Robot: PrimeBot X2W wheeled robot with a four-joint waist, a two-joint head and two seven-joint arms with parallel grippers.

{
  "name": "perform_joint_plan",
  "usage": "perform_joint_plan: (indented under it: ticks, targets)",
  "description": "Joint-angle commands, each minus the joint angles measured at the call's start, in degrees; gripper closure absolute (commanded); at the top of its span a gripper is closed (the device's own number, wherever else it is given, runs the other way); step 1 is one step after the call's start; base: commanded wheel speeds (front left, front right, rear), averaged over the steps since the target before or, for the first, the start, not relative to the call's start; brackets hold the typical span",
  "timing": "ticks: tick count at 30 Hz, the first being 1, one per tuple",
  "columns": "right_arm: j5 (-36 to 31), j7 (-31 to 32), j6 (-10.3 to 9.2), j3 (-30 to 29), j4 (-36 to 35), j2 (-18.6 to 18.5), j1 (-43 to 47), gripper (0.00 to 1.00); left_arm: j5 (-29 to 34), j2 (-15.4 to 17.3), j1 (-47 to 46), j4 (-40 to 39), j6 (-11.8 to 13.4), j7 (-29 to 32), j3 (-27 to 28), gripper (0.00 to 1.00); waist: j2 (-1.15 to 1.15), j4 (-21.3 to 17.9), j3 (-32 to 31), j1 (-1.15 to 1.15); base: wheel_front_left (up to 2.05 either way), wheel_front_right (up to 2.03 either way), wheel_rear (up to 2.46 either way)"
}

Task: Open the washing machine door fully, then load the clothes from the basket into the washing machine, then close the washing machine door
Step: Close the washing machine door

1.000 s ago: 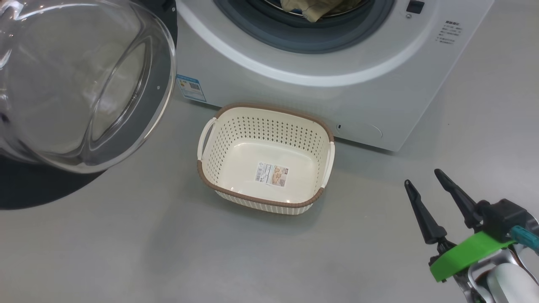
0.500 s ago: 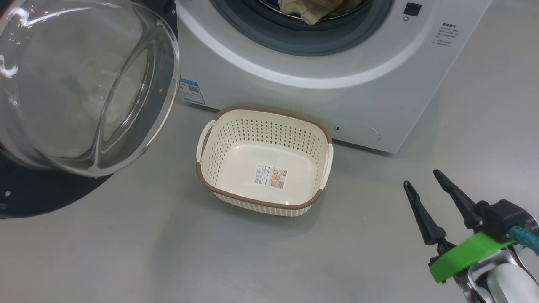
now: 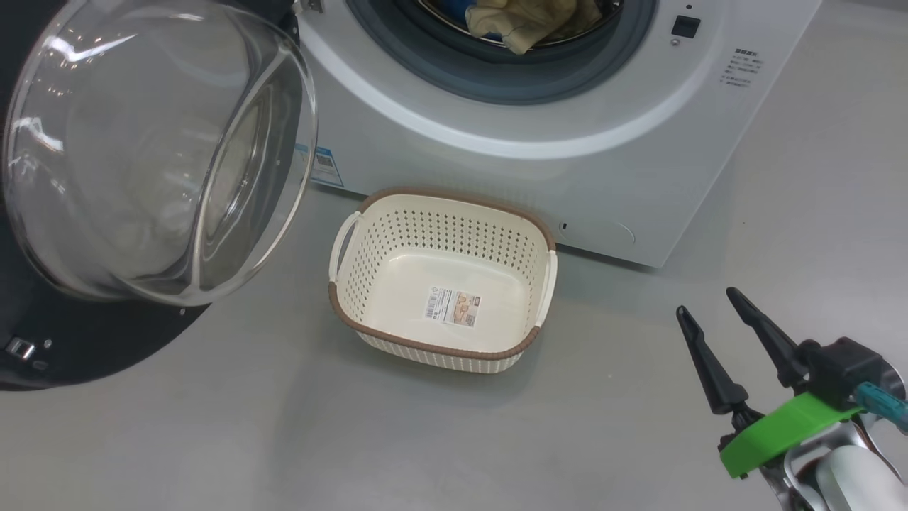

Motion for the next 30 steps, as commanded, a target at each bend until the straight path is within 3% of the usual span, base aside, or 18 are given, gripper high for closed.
perform_joint_plan:
  ticks: [1,21,30]
  targets:
    - [0.04,-0.38,-0.15,0.76,-1.34,-0.36,-0.89,0.0,-0.44,2.25,-0.56,-3.03,1.54,1.62,-0.44,1.0,0.0,-0.03,-0.23,0.0,0.0,0.0,0.0]
    - [0.42,-0.38,-0.15,1.21,-0.78,2.94,-0.32,0.0,1.07,1.52,0.24,-10.94,4.19,6.49,-5.68,1.0,0.0,-2.95,-2.9,0.0,0.0,0.0,0.0]
    - [0.36,-0.38,-0.15,1.1,-0.59,4.14,0.33,0.0,1.03,-1.04,-1.96,-13.2,5.15,6.83,-8.29,1.0,0.0,-4.64,-4.3,0.0,0.0,0.0,0.0]
